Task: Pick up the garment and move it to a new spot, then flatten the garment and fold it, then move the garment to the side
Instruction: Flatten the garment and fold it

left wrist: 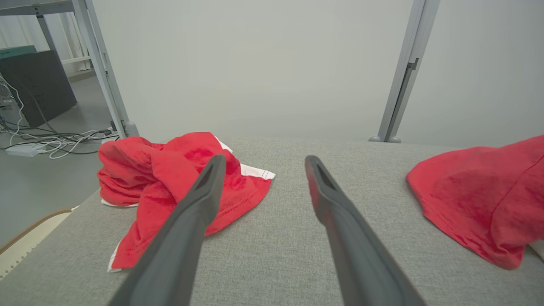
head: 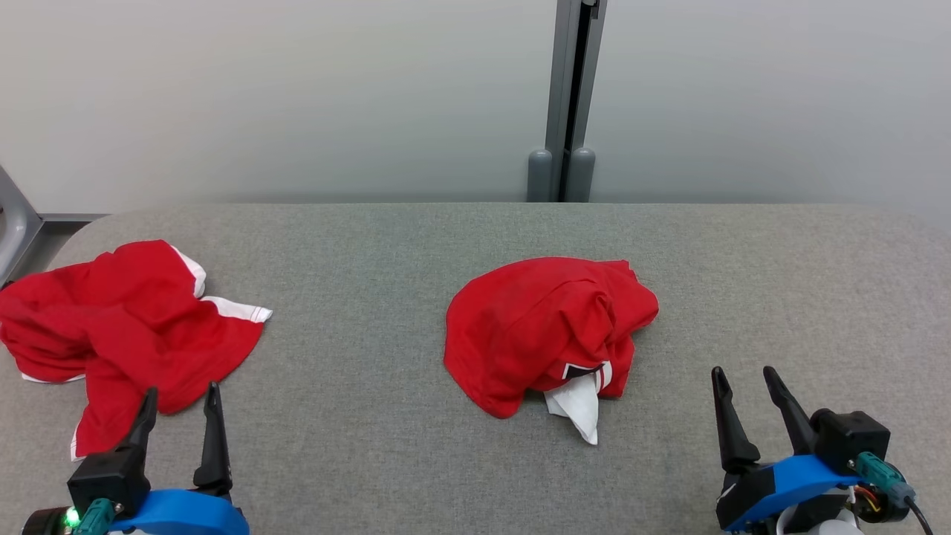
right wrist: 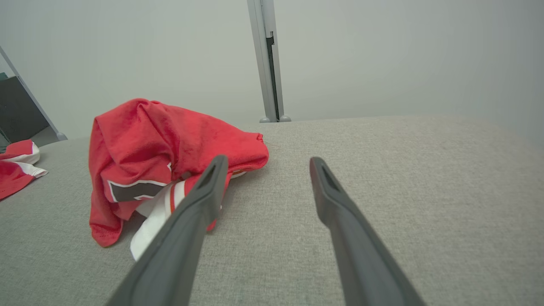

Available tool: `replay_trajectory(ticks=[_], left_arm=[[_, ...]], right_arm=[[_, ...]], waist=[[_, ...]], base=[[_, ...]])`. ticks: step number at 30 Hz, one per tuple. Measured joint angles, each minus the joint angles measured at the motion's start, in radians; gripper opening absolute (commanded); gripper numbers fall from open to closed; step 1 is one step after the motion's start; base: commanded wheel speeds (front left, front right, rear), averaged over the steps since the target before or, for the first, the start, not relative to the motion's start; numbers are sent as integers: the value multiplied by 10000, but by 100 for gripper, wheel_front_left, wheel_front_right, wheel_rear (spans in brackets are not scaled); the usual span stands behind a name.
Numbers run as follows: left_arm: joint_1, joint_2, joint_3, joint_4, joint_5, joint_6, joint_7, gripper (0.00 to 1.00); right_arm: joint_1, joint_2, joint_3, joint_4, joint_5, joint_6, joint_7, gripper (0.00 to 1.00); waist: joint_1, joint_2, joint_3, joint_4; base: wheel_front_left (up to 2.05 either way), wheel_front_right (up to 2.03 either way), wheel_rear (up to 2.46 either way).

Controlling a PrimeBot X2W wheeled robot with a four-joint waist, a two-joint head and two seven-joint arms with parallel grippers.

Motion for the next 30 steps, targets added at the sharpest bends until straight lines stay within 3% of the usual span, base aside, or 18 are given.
replay_trajectory(ticks=[21, 30], left_arm=[[0, 58, -115, 12, -65, 148, 13, 100], [-122, 58, -207, -36, -77, 148, 2, 100]], right_arm=[[-33, 0, 140, 174, 23, 0, 0, 100], [-1346, -2, 744, 861, -278, 0, 232, 100]], waist=[[1, 0, -40, 81], [0, 0, 108, 287]], base=[[0, 0, 0], [0, 0, 0]])
